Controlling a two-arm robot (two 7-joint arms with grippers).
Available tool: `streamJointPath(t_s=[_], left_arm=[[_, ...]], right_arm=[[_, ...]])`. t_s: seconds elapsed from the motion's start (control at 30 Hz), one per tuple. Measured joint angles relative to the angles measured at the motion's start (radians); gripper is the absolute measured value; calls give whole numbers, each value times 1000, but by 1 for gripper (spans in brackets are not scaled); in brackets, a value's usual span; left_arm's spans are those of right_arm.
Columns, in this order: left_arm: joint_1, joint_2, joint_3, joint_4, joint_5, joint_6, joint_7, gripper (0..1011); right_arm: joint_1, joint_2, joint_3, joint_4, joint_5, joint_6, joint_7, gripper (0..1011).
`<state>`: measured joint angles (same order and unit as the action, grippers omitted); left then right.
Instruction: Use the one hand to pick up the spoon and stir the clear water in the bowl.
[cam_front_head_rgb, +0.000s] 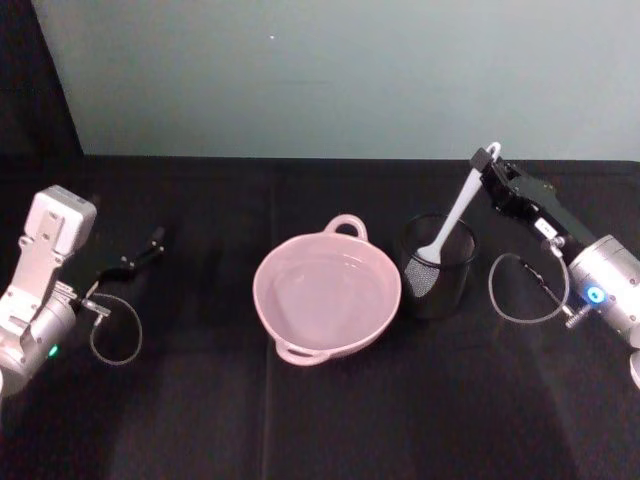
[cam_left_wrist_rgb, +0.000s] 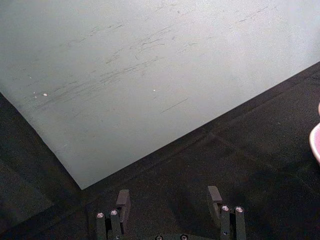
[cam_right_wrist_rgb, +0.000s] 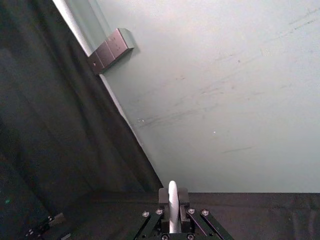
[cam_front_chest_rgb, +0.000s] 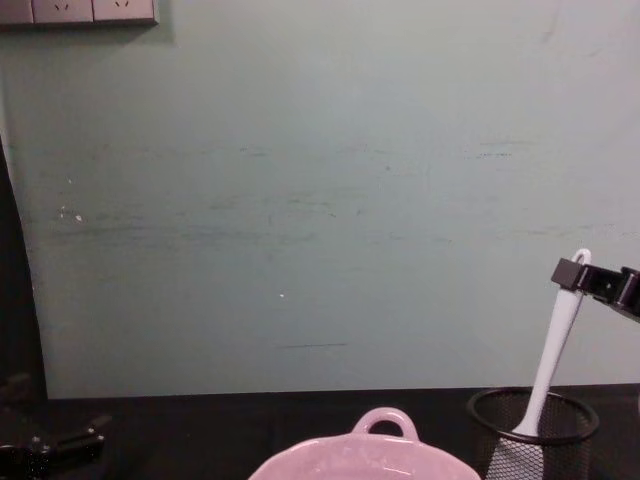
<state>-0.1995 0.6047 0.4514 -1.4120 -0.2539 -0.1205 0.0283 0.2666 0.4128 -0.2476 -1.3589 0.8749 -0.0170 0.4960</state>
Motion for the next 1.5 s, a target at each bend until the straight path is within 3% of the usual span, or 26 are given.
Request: streamJointPath(t_s=[0.47,1.17,1.5], left_arm=[[0,0,0,0,0,0,0,1011],[0,0,0,0,0,0,0,1011],[0,0,0,0,0,0,0,1011]], right_arm=[[-5,1,-3,21,28,-7,-10,116],[1,-16,4,71,111,0,6,119],[-9,-15,9,74,130,5,-27,408]])
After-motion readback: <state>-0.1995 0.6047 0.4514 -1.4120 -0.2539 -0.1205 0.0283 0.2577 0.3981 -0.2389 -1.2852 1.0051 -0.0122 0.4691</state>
